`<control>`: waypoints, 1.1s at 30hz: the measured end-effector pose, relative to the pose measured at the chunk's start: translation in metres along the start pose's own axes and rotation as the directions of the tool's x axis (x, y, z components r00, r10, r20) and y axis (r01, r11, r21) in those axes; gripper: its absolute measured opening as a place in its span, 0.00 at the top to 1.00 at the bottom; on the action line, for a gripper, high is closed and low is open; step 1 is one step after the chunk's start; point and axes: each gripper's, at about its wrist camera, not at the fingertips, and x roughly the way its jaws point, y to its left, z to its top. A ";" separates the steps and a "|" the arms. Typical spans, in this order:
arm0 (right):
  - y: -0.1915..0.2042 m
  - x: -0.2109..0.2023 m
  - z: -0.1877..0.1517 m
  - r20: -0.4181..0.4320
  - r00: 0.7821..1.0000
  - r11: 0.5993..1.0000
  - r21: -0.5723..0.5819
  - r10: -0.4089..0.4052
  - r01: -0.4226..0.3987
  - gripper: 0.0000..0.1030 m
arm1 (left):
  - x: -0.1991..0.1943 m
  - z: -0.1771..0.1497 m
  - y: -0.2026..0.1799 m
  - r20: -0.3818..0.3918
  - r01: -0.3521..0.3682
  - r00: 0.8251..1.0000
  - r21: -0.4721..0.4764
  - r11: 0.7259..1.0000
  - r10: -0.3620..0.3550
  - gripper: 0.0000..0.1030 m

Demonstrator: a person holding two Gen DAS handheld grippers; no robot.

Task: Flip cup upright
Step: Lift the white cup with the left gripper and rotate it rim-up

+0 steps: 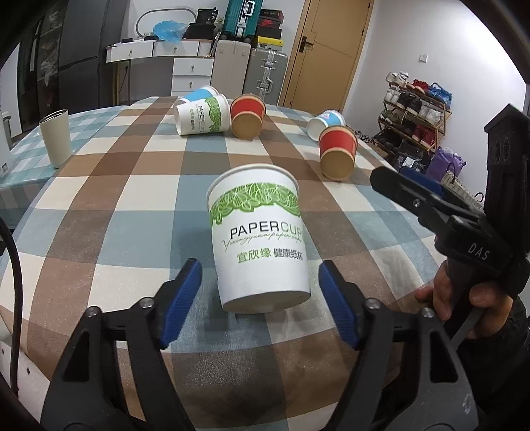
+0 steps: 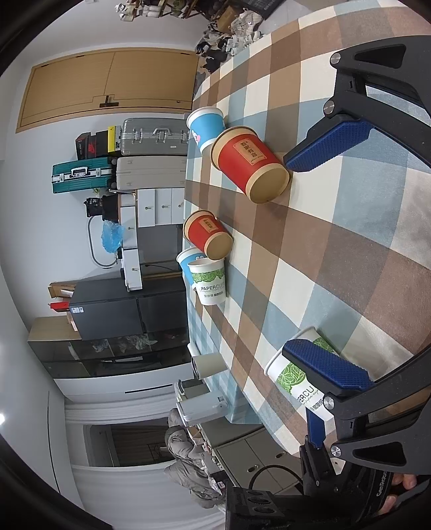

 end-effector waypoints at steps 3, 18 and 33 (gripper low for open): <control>0.002 0.000 0.002 -0.013 1.000 1.000 0.009 0.007 -0.007 0.00 | -0.009 0.004 0.005 0.038 0.007 0.999 0.006 1.000 -0.007 0.20; 0.038 0.037 0.002 -0.265 0.949 0.982 0.122 0.170 -0.142 0.00 | -0.036 0.019 0.055 0.181 -0.070 0.981 -0.018 0.997 0.072 0.01; 0.043 0.076 0.010 -0.363 0.863 0.909 0.355 0.350 -0.219 0.08 | -0.018 0.013 0.072 0.162 -0.116 0.980 -0.021 0.993 0.118 0.01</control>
